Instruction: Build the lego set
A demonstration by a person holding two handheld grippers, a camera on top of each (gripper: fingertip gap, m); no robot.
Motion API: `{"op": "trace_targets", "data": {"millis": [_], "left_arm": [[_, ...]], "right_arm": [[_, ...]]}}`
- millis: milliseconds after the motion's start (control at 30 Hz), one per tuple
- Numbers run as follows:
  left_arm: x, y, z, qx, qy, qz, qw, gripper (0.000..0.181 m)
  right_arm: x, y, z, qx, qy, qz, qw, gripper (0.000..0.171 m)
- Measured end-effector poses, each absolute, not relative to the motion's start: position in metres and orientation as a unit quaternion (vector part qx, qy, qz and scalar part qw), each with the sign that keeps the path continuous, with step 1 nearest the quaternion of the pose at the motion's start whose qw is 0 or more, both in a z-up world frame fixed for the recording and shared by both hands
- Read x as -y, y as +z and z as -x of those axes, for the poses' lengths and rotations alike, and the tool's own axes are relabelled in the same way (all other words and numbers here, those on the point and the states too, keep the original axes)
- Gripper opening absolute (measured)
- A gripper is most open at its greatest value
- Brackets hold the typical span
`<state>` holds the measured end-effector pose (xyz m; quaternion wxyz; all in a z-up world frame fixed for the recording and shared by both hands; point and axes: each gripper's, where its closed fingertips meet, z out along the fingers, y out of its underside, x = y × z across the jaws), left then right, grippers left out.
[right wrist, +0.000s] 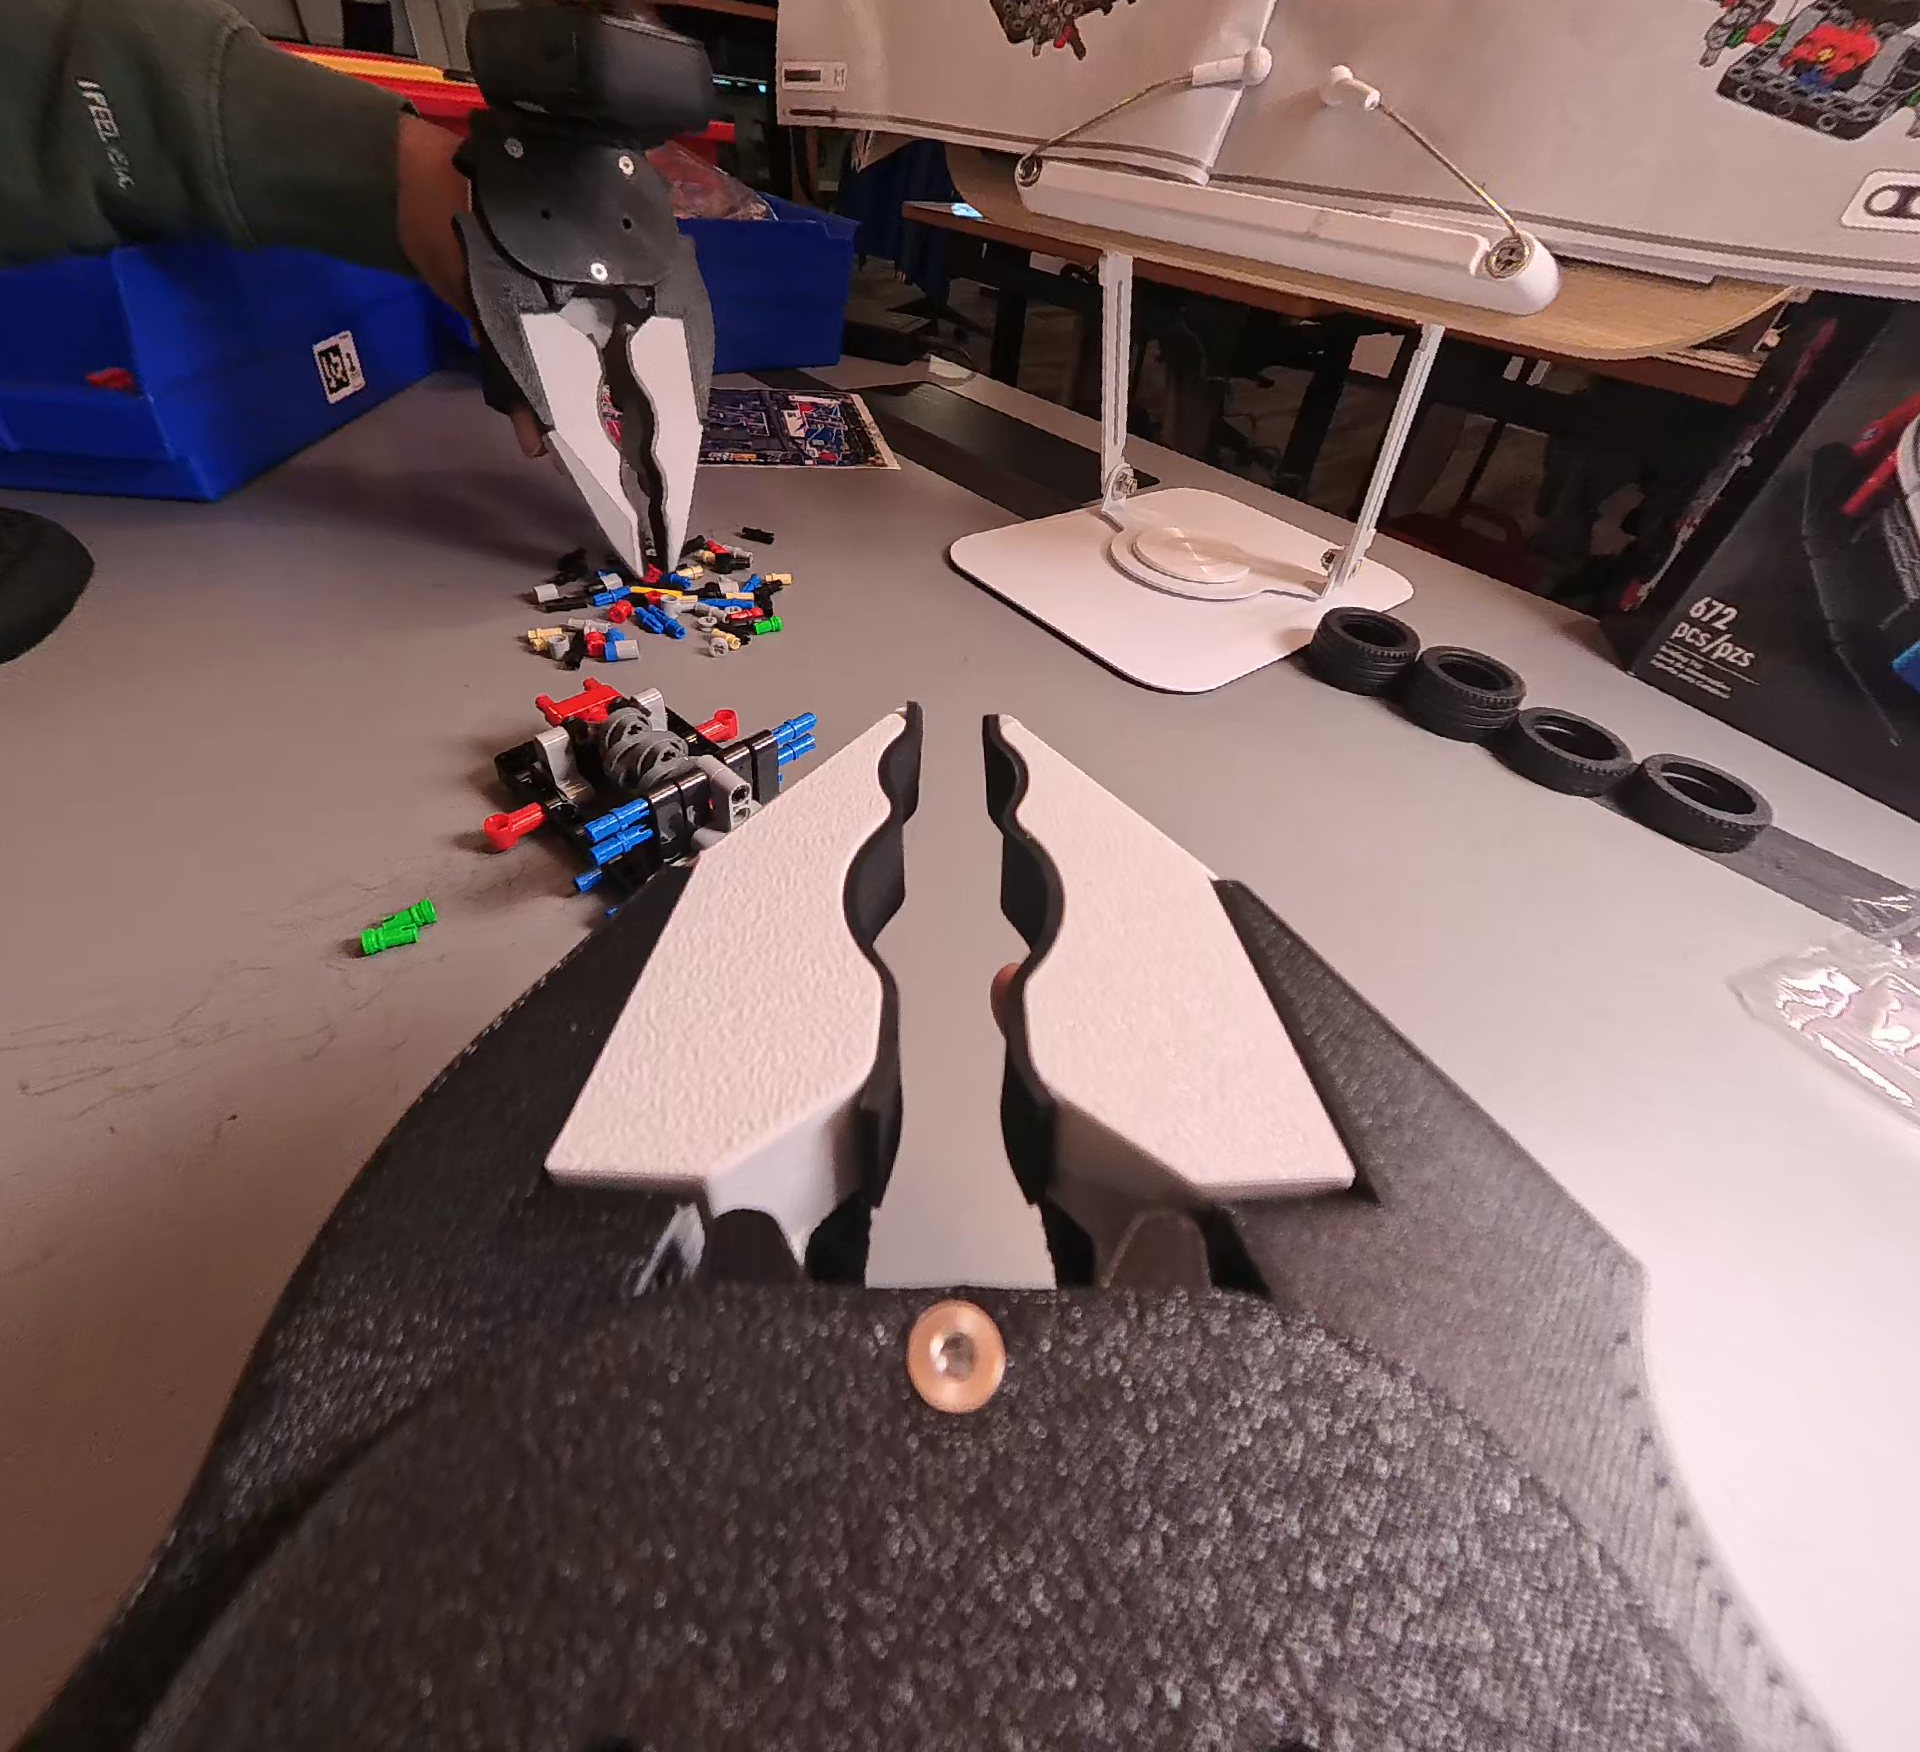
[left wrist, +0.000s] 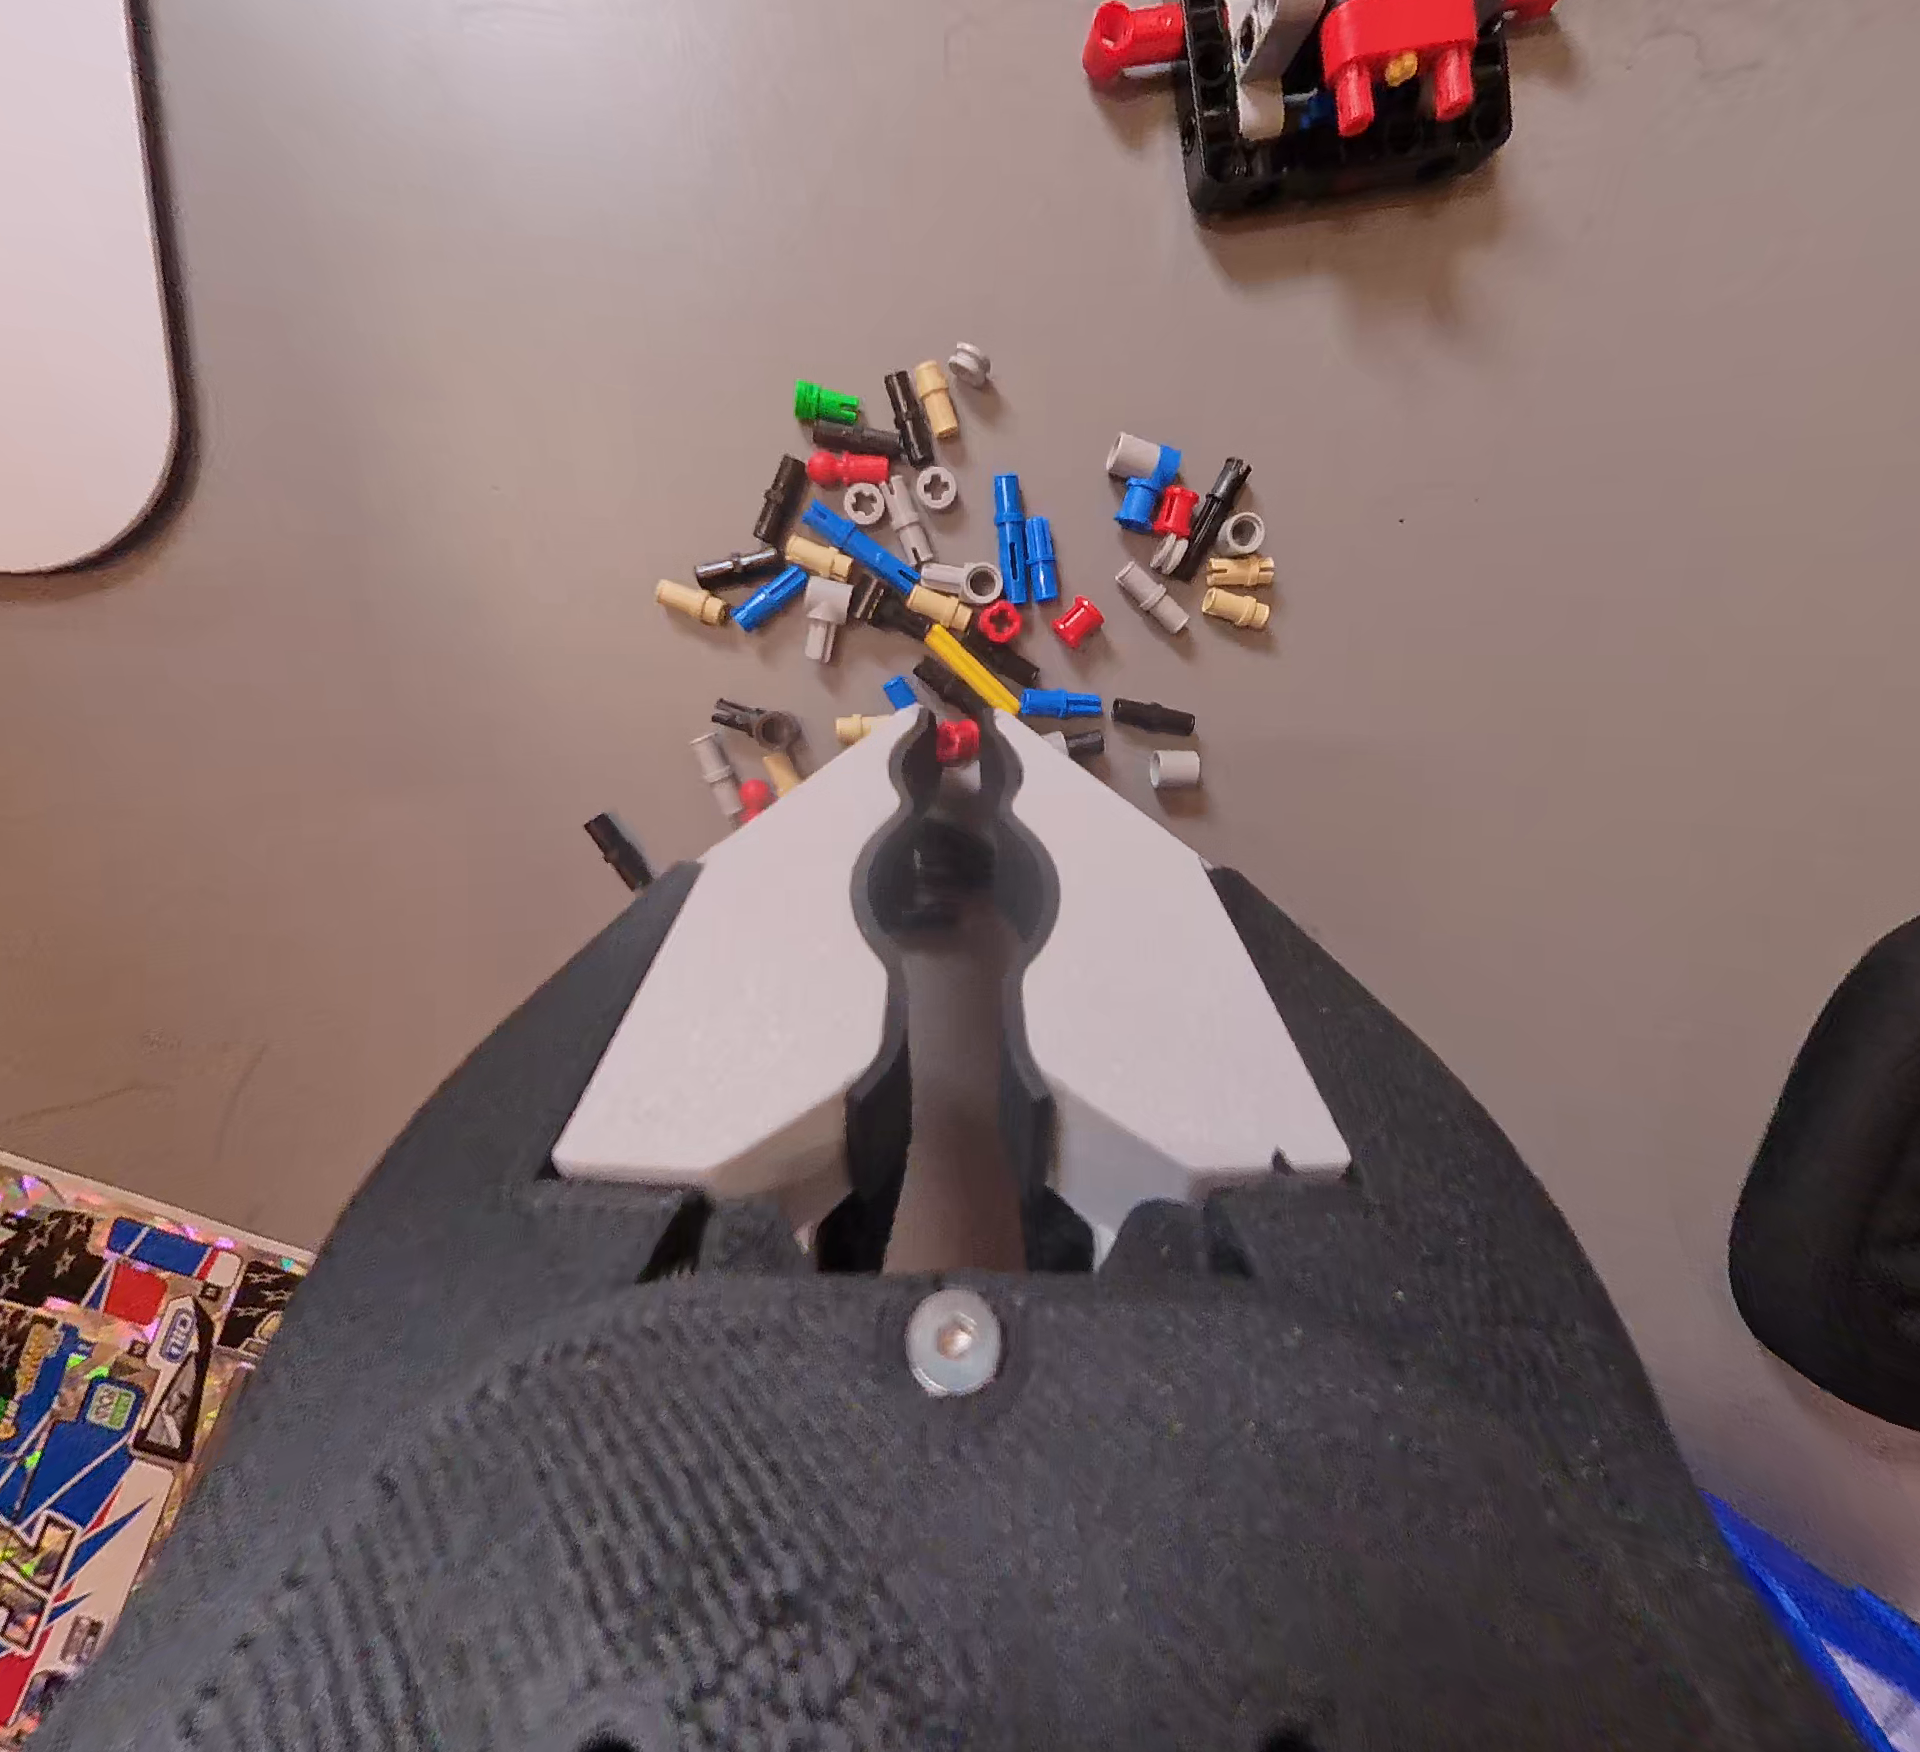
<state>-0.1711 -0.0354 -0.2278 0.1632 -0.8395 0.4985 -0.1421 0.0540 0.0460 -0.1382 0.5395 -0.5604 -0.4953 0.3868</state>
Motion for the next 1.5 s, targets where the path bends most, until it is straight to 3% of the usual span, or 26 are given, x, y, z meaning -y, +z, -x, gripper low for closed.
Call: {"op": "trace_targets", "data": {"millis": [400,867,1267,1500], "left_arm": [[0.032,-0.219,0.170,-0.493,-0.130,0.839,0.191,0.000],[0.065,-0.101,0.040,-0.456,-0.347,0.700,0.426,0.000],[0.073,-0.210,-0.050,-0.548,-0.185,0.727,0.370,0.000],[0.075,-0.226,-0.048,-0.582,-0.132,0.721,0.352,0.000]], "right_arm": [[-0.046,-0.137,-0.054,0.495,0.386,0.560,0.542,0.010],[-0.041,-0.134,-0.053,0.500,0.386,0.551,0.545,0.010],[-0.043,-0.132,-0.056,0.503,0.375,0.547,0.554,0.009],[-0.044,-0.131,-0.057,0.504,0.372,0.545,0.557,0.009]]}}
